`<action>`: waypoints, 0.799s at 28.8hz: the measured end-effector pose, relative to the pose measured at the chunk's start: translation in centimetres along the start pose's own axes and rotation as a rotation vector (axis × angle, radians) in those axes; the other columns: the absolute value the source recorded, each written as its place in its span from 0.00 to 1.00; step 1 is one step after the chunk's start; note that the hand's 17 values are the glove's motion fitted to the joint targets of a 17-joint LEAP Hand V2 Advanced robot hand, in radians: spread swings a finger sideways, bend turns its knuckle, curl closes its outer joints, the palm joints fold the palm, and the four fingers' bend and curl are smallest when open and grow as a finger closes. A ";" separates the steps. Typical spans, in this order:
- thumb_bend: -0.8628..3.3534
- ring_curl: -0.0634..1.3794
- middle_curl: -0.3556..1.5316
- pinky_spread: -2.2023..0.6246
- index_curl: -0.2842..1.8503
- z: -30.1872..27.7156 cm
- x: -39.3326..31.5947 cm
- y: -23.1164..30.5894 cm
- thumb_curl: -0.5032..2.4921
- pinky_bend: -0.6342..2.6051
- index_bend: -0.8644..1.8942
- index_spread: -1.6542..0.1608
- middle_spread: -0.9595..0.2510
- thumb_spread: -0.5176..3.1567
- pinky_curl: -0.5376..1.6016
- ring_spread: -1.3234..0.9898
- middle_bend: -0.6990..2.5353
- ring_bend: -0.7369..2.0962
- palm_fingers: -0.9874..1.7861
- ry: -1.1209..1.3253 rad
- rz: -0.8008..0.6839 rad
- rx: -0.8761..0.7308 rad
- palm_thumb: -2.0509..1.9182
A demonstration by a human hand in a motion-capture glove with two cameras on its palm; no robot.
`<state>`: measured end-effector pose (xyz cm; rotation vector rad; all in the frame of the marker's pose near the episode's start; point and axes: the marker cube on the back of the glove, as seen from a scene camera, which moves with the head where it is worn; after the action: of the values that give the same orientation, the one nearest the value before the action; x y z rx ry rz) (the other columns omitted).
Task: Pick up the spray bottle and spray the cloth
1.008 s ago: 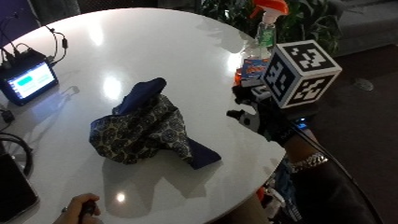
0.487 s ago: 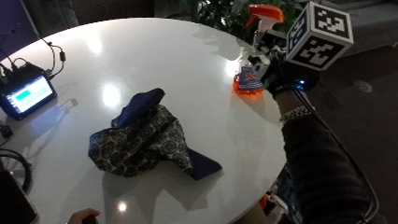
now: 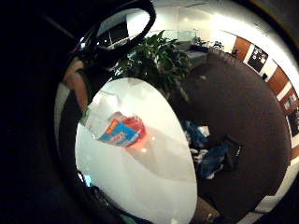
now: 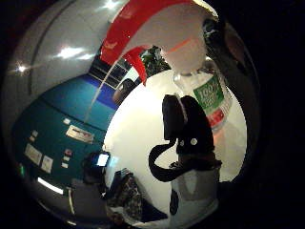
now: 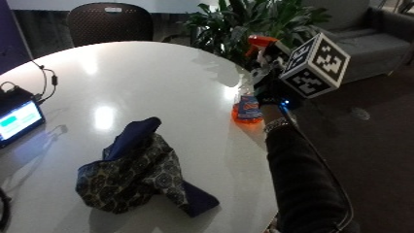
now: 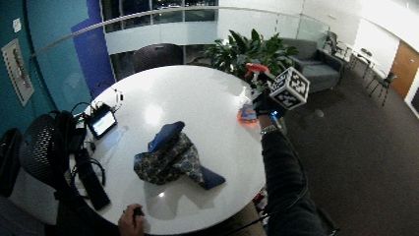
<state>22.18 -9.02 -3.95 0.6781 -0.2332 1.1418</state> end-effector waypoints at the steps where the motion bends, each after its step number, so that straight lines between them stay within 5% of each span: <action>1: 0.21 0.28 0.37 0.83 0.27 0.6 -0.3 0.6 0.26 0.26 0.36 0.75 0.76 0.48 0.41 0.54 0.28 0.41 0.64 -0.015 0.007 -0.002 0.68; 9: 0.21 0.29 0.37 0.83 0.27 2.1 -4.5 1.5 0.27 0.25 0.36 0.77 0.75 0.48 0.41 0.54 0.28 0.42 0.66 -0.170 0.058 -0.003 0.70; 23: 0.21 0.30 0.41 0.82 0.30 1.7 -1.8 -2.1 0.30 0.23 0.42 0.76 0.68 0.43 0.37 0.53 0.33 0.40 0.74 -0.651 0.198 0.098 0.74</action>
<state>23.58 -11.90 -4.36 1.1235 -0.8134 1.0937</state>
